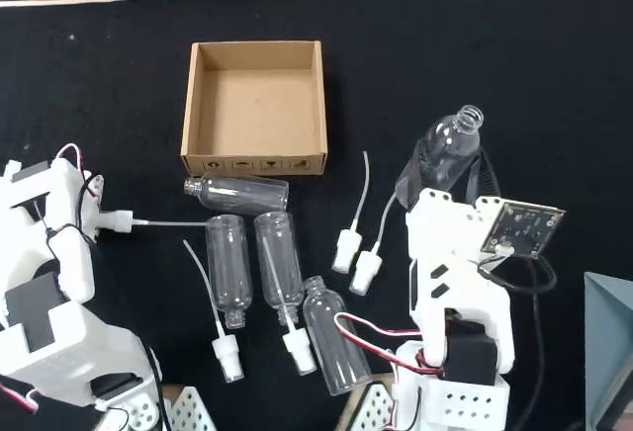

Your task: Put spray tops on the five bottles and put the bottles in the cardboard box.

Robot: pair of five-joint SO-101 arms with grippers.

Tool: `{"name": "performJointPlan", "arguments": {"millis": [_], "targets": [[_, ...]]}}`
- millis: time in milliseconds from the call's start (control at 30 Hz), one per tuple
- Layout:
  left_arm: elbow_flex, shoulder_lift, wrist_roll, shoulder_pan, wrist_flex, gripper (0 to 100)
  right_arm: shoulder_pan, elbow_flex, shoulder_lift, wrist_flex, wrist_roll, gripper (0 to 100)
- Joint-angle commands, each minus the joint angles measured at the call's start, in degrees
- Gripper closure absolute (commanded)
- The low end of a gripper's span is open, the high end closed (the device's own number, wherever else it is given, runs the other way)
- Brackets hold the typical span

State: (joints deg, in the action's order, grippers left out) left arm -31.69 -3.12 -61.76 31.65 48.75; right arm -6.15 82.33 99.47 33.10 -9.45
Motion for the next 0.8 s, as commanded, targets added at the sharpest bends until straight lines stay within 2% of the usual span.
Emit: {"name": "performJointPlan", "arguments": {"millis": [0, 300, 500, 767], "targets": [[1.45, 0.26, -0.26, 1.10, -0.18, 97, -1.05, -0.75, 0.75, -1.85, 0.53, 98.3], [1.71, 0.88, -0.18, 4.53, 0.18, 96, -1.05, -0.66, 0.75, -1.76, 2.37, 98.3], [2.24, 0.97, 1.58, 4.97, 0.53, 86, -1.05, -0.57, 0.75, -1.76, 2.37, 98.3], [11.65, 0.88, 2.29, 6.64, 14.68, 83, -1.05, -0.66, 0.75, -1.76, 2.37, 98.3]]}}
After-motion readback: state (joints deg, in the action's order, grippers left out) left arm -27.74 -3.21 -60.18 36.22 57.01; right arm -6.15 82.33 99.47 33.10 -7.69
